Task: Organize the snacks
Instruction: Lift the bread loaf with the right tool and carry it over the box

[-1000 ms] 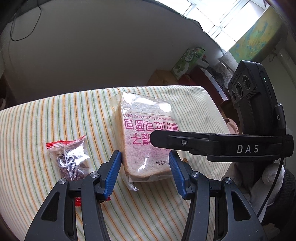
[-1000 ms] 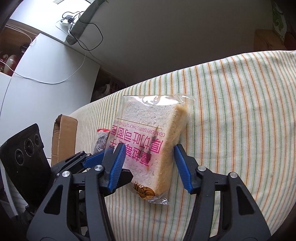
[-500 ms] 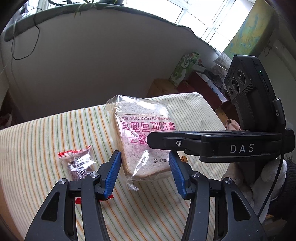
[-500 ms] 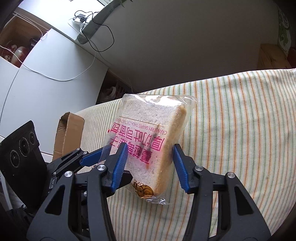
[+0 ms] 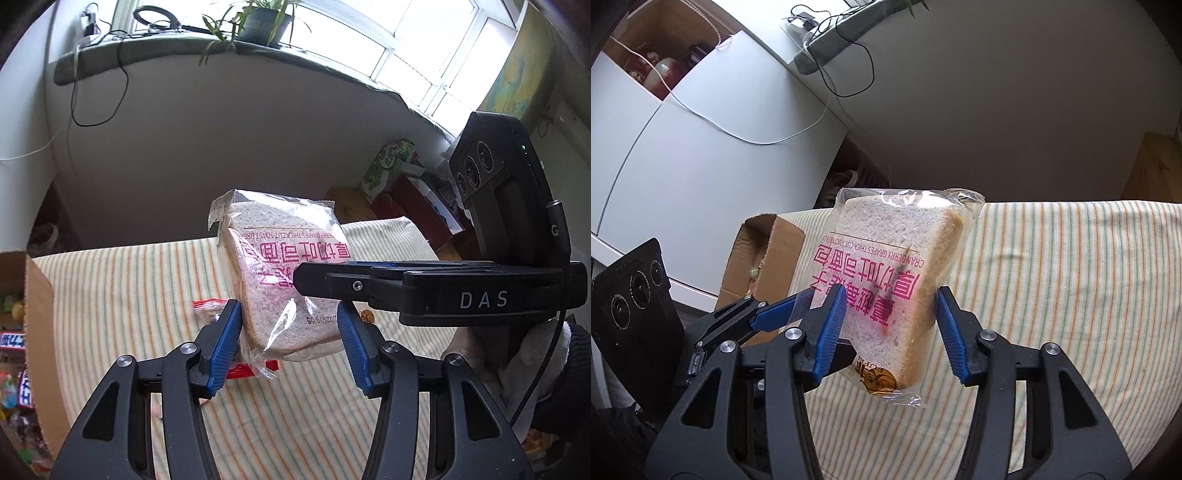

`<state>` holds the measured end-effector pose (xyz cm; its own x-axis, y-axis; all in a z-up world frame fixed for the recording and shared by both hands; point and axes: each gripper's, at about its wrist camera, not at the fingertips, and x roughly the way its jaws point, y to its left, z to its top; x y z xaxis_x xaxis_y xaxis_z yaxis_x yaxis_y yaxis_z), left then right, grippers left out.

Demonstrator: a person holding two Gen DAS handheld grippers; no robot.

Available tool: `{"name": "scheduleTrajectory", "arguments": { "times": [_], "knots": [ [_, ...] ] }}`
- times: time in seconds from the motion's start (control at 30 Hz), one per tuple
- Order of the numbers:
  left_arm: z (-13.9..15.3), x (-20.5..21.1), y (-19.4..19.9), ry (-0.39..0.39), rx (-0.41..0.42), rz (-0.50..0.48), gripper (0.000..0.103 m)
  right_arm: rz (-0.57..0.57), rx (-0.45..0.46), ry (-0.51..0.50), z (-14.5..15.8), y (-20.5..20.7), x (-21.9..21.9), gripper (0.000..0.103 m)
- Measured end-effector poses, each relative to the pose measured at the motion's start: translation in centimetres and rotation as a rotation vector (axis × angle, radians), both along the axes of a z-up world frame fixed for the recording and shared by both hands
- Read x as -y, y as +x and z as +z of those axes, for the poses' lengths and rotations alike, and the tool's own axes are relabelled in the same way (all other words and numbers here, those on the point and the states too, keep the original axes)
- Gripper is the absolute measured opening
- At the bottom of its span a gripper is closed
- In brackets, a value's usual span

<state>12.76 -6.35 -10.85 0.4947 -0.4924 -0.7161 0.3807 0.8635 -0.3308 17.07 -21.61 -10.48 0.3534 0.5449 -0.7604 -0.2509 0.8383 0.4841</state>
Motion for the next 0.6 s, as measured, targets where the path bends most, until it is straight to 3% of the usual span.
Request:
{"name": "scheduleTrajectory", "arguments": {
  "times": [0.6],
  "knots": [
    [3.1,-9.4,-2.9,-0.018,0.051,0.216,0.051,0.208,0.033,0.009,3.0,0.4,-12.0,0.052]
  ]
}}
